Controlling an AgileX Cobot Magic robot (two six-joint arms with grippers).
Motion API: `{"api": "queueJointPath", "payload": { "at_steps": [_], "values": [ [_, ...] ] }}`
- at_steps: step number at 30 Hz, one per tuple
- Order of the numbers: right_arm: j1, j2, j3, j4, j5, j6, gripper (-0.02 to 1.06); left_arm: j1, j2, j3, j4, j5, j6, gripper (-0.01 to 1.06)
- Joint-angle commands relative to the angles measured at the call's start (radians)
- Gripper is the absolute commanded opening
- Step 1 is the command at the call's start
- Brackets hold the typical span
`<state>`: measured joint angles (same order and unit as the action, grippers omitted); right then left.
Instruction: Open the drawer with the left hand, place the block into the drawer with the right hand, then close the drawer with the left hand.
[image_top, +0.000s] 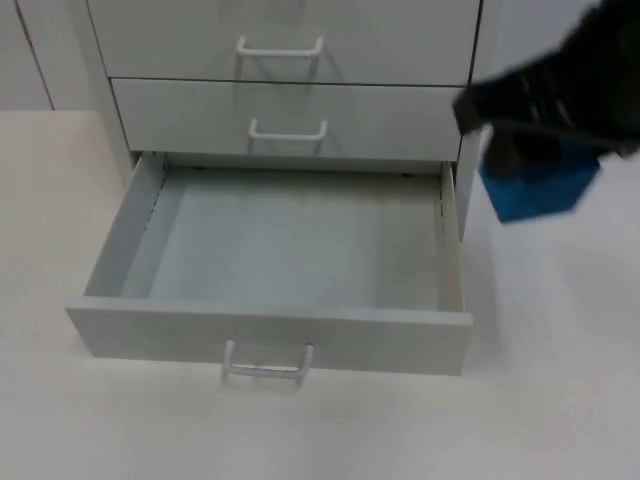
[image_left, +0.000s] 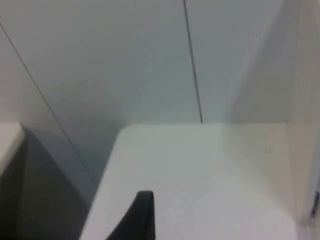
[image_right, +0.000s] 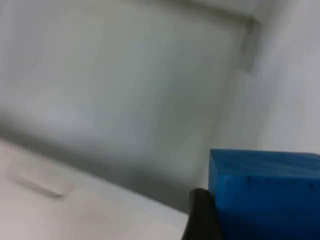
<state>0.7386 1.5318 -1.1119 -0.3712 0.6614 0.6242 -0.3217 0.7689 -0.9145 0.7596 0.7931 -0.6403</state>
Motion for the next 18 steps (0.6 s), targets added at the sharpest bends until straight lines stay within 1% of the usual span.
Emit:
{"api": "queueJointPath", "payload": {
  "at_steps": [1,3,6,7,9,10,12,13,15,16,18],
  "values": [
    [0.014,-0.01,-0.042,0.058,0.013,-0.114,0.0,-0.006,-0.012,0.002,0.035,-0.016,-0.003,1.05],
    [0.014,0.004,-0.092,0.131,-0.019,-0.237,0.0,-0.006,-0.013,0.002,0.034,-0.018,-0.01,1.05],
    [0.016,0.082,-0.19,0.175,0.0,-0.418,0.0,-0.006,-0.011,0.002,0.008,-0.018,-0.049,1.05],
    [0.016,0.082,-0.19,0.175,0.0,-0.418,0.0,-0.006,-0.011,0.002,0.008,-0.018,-0.049,1.05],
    [0.016,0.155,-0.267,0.238,0.011,-0.554,0.0,-0.006,-0.007,0.002,0.006,-0.01,-0.049,1.05],
    [0.016,0.218,-0.334,0.287,0.028,-0.639,0.0,-0.006,-0.007,0.002,0.006,-0.01,-0.049,1.05],
    [0.016,0.285,-0.404,0.341,0.055,-0.71,0.0,-0.006,-0.007,0.002,0.01,-0.01,-0.049,1.05],
    [0.016,0.285,-0.404,0.341,0.055,-0.71,0.0,-0.006,-0.007,0.002,0.01,-0.01,-0.049,1.05],
    [0.016,0.356,-0.467,0.428,0.065,-0.772,0.0,-0.006,-0.007,0.002,0.01,-0.01,-0.044,1.05],
    [0.016,0.389,-0.489,0.448,0.053,-0.797,0.0,-0.006,-0.007,0.002,0.01,-0.007,-0.044,1.05],
    [0.028,0.441,-0.509,0.45,0.036,-0.83,0.0,-0.006,-0.005,0.002,0.012,0.004,-0.044,1.05]
  ]
}}
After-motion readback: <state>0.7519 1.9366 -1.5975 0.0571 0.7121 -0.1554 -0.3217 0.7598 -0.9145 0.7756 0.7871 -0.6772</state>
